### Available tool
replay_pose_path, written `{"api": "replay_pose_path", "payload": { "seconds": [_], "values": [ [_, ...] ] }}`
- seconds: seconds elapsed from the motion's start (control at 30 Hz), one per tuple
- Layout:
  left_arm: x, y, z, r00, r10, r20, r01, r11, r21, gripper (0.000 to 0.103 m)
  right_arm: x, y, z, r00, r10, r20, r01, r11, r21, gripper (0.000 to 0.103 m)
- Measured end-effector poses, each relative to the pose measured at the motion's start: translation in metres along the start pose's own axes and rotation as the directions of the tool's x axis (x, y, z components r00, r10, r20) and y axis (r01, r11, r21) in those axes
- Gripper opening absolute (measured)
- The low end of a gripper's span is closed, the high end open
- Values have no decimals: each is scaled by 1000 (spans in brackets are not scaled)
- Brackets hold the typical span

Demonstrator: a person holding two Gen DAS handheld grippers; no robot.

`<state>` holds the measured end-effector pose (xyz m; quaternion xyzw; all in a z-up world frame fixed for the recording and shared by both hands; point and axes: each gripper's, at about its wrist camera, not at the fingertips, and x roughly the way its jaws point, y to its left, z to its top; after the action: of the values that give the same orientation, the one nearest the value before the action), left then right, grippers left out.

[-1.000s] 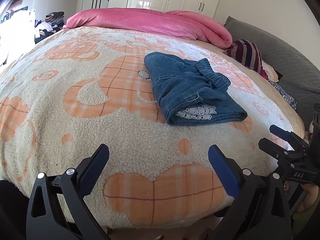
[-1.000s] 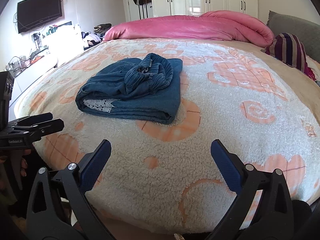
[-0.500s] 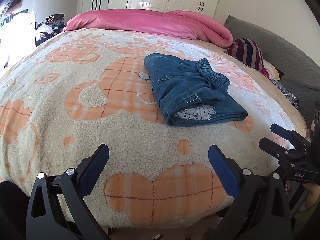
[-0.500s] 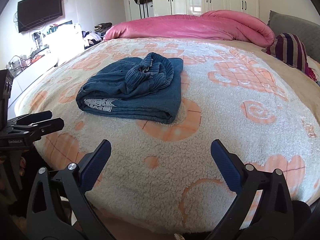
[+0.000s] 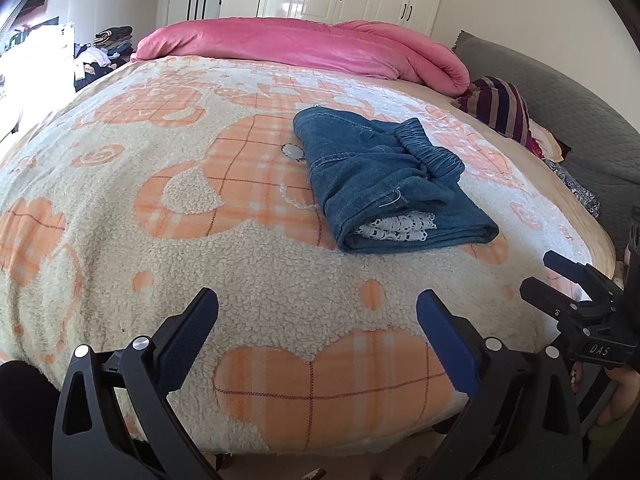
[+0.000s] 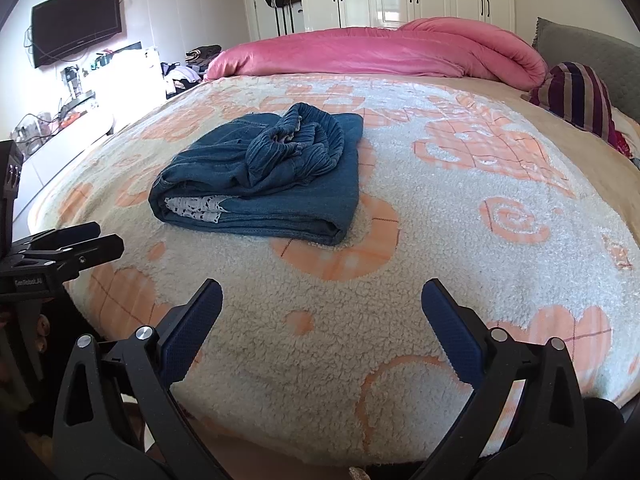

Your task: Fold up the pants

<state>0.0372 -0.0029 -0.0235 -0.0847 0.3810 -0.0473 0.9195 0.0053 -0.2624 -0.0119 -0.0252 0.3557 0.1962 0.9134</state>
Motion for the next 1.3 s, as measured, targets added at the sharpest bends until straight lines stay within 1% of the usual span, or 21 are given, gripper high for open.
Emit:
{"api": "replay_pose_path", "payload": {
  "seconds": [0.67, 1.07, 1.17, 1.27, 1.3],
  "values": [
    [-1, 1, -1, 1000, 19, -5, -19, 1000, -7, 99, 0, 1, 0, 1000, -9, -5, 9, 1000, 7, 94],
    [0, -8, -1, 1000, 15, -15, -14, 1000, 24, 99, 1, 0, -1, 1000, -13, -13, 13, 1000, 14, 94],
    [-1, -8, 0, 1000, -1, -18, 1, 1000, 22, 99, 1, -1, -1, 1000, -13, -16, 13, 1000, 18, 94],
    [0, -6, 2, 999, 11, -33, -10, 1000, 21, 99, 1, -6, 0, 1000, -10, -23, 10, 999, 35, 94],
    [-2, -3, 3, 1000, 16, -25, -16, 1000, 9, 99, 1, -9, 1, 1000, -5, -24, 6, 999, 49, 94]
  ]
}}
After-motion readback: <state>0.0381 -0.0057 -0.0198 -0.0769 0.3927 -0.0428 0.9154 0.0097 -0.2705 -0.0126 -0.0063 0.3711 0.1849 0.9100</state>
